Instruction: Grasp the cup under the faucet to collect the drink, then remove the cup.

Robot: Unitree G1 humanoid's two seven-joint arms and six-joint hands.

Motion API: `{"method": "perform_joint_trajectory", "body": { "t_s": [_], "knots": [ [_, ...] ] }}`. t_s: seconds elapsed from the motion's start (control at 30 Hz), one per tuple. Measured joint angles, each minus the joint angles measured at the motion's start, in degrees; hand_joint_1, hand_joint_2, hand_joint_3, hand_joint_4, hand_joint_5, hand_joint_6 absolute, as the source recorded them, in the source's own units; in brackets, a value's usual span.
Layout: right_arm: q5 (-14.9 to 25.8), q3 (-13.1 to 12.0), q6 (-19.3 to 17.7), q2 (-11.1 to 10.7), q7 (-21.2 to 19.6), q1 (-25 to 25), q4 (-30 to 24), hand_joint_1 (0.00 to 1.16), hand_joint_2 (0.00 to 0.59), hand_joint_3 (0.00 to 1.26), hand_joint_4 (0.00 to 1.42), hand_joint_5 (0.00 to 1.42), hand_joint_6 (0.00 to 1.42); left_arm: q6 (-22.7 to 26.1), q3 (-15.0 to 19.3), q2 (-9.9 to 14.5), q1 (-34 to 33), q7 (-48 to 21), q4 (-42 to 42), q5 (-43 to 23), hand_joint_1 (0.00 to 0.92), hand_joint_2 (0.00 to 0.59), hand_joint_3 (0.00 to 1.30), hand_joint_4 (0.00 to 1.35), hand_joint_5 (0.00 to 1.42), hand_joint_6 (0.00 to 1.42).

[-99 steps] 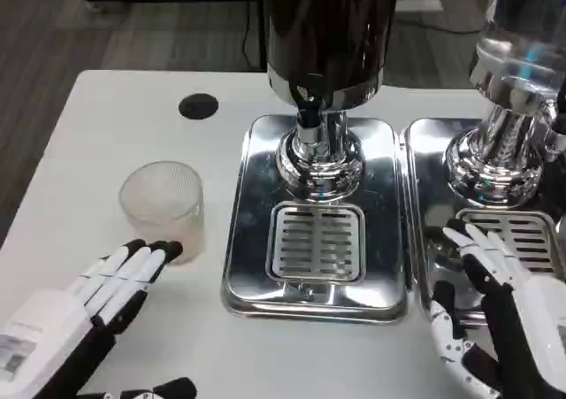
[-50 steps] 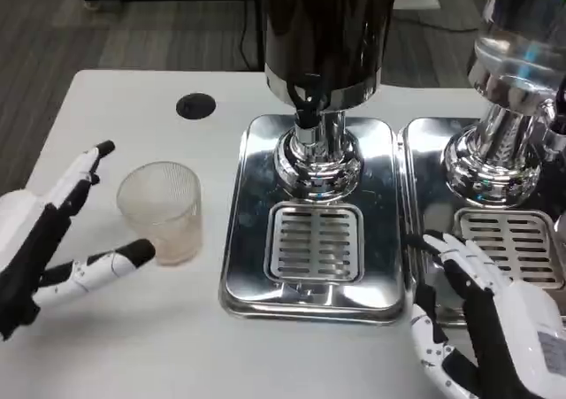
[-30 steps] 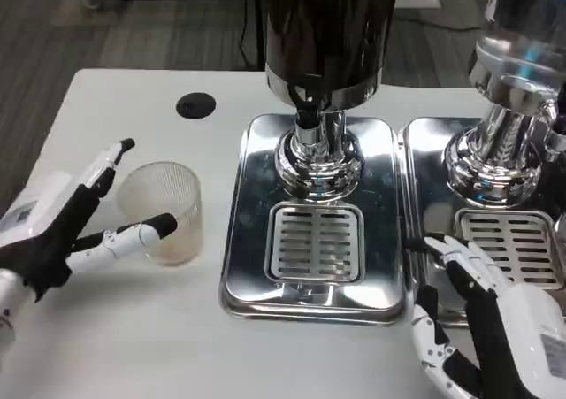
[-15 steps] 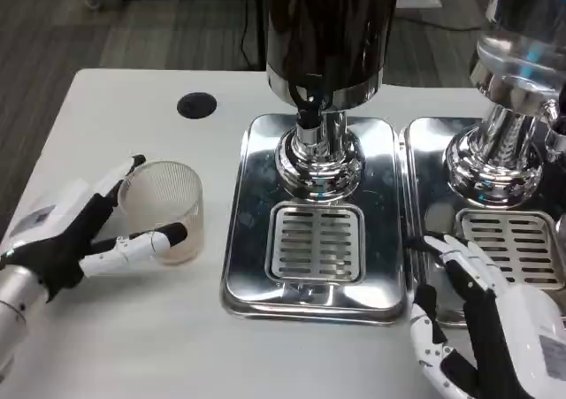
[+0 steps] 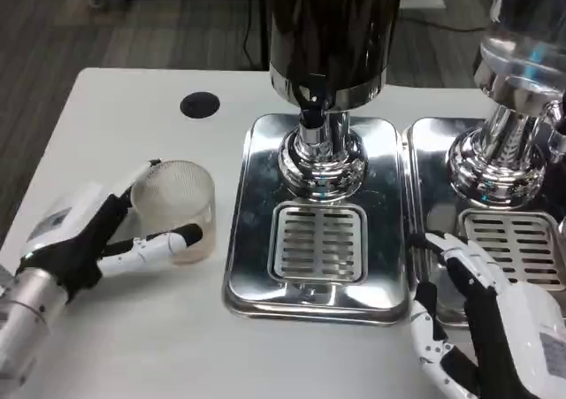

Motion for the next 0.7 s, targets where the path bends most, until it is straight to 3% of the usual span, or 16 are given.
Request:
{"method": "perform_joint_trajectory", "body": {
  "t_s": [0.23,0.4,0.7],
  "knots": [
    [2.18,-0.46,0.00,0.06,0.00,0.89,0.00,0.48,0.580,0.29,0.20,0.16,0.31,0.23,-0.58,-0.98,-0.82,2.59,0.62,0.43,0.109,0.098,0.21,0.21,0.31,0.32],
    [2.86,-0.50,-0.01,0.02,0.01,1.10,-0.02,0.48,0.580,0.29,0.20,0.16,0.31,-0.03,-0.66,-1.08,-0.57,5.70,0.61,0.64,0.118,0.149,0.29,0.30,0.40,0.38],
    [3.44,-0.64,-0.02,-0.02,0.08,1.27,-0.05,0.48,0.580,0.29,0.20,0.16,0.30,-3.90,-0.44,-1.09,0.60,10.10,1.33,0.46,0.081,0.180,0.32,0.35,0.54,0.50]
  ]
}}
